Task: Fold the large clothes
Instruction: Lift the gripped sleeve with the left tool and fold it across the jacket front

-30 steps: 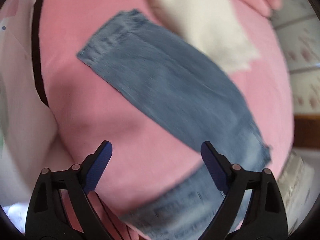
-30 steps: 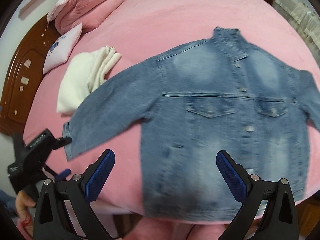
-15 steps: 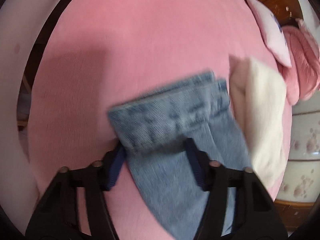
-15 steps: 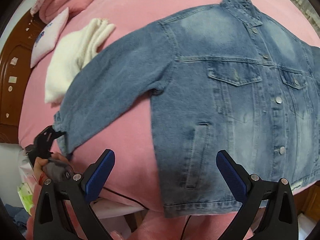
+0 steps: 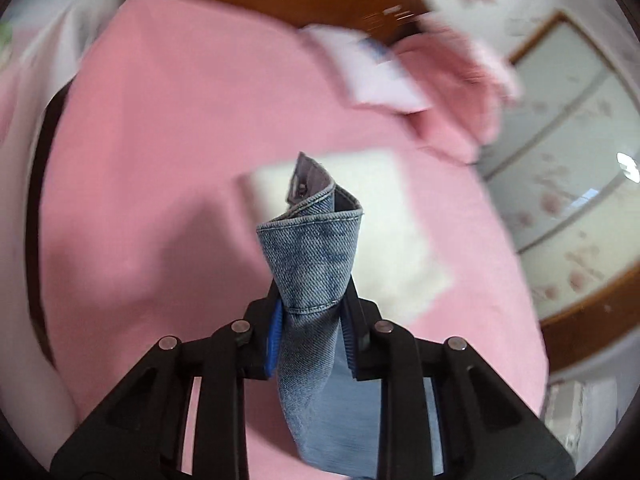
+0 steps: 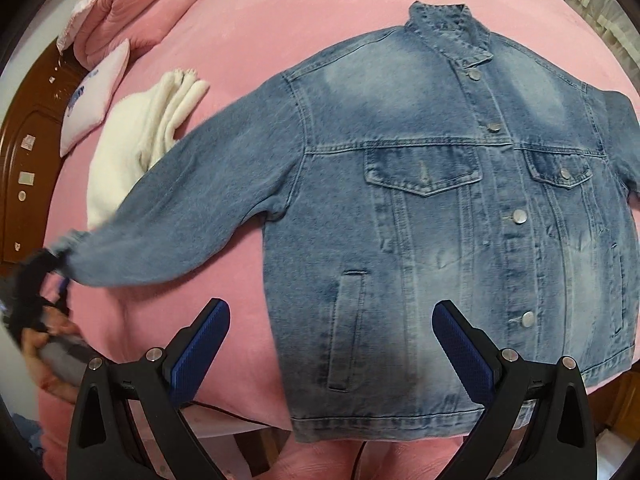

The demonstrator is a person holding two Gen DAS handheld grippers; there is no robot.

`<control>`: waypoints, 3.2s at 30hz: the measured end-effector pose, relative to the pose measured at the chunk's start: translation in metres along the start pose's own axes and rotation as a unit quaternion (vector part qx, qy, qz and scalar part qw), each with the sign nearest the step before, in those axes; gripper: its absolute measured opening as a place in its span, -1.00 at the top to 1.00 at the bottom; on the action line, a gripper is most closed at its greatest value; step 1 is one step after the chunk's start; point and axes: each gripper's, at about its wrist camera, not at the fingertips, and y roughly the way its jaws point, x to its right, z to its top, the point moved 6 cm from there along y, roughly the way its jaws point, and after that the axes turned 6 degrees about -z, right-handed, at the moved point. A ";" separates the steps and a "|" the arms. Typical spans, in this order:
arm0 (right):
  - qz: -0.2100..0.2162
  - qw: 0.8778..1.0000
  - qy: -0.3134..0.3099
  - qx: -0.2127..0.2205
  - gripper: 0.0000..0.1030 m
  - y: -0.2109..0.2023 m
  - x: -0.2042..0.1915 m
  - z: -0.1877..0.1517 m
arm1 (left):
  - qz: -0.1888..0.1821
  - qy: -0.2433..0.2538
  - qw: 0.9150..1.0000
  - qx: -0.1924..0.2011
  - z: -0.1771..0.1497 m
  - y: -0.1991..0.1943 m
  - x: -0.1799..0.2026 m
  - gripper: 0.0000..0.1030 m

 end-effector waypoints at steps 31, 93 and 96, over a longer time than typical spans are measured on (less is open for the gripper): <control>-0.031 0.966 0.235 0.100 -0.99 -0.042 0.347 0.086 | -0.057 0.283 0.861 -0.418 -0.526 0.079 0.319 -0.39; 0.045 0.999 0.027 -0.015 0.89 0.086 0.236 0.112 | 0.175 0.270 0.888 -0.329 -0.357 0.074 0.129 -0.42; 0.053 0.997 0.053 0.017 0.89 0.057 0.259 0.128 | 0.176 0.270 0.887 -0.330 -0.357 0.073 0.129 -0.42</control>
